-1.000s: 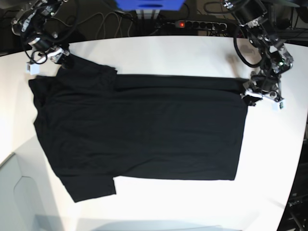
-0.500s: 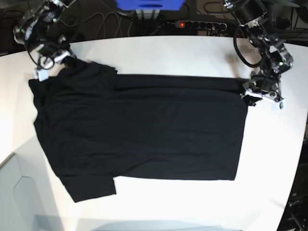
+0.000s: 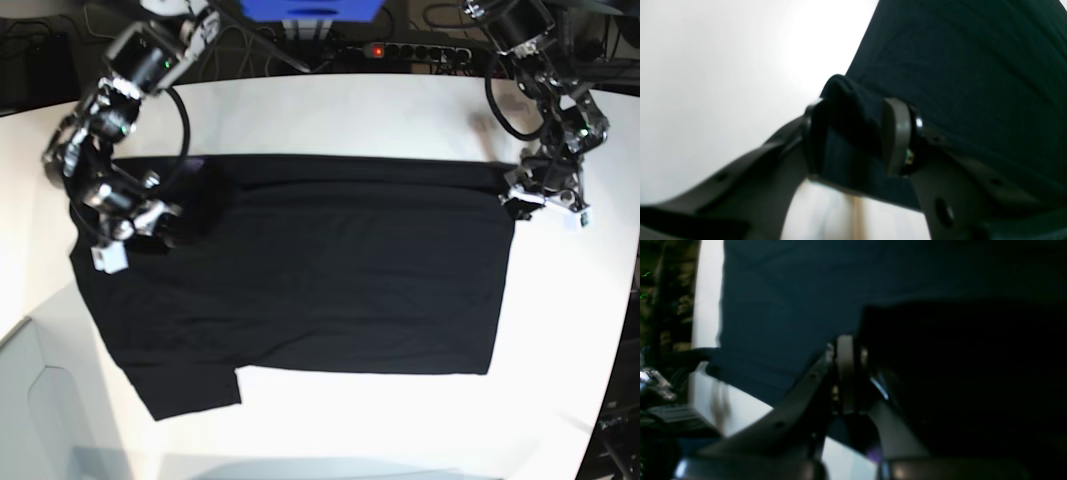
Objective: Fold the T-shirt properly
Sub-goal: 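Fold the sleeve inward over the shirt body with the right gripper, then grasp the shoulder edge with both grippers, then pull the shirt toward the robot with both grippers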
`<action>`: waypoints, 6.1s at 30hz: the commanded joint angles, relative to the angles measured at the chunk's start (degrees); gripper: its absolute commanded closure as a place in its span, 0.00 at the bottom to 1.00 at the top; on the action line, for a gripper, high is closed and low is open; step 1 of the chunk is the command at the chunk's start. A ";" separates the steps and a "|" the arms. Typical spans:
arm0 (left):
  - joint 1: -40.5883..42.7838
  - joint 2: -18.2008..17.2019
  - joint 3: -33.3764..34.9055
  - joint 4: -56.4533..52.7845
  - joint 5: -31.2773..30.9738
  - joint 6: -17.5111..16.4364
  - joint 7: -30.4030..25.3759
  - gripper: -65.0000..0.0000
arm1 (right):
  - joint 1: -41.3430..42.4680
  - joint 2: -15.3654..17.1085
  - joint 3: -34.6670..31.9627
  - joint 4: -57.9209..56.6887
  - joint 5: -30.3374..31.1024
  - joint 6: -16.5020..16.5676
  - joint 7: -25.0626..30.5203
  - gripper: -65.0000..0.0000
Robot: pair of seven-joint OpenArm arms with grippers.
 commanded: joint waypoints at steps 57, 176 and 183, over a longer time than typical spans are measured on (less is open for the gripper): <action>0.12 -0.82 0.14 9.41 -0.86 -0.46 -1.02 0.60 | -1.48 6.49 0.25 -5.44 16.74 0.23 16.65 0.76; 27.02 4.10 14.29 22.51 29.56 1.74 -21.06 1.00 | -17.31 5.26 -6.43 24.62 -47.88 0.32 37.93 1.00; 25.44 4.01 12.44 22.42 29.56 1.65 -20.62 1.00 | 2.56 17.13 -9.95 5.64 -47.53 0.59 31.95 0.69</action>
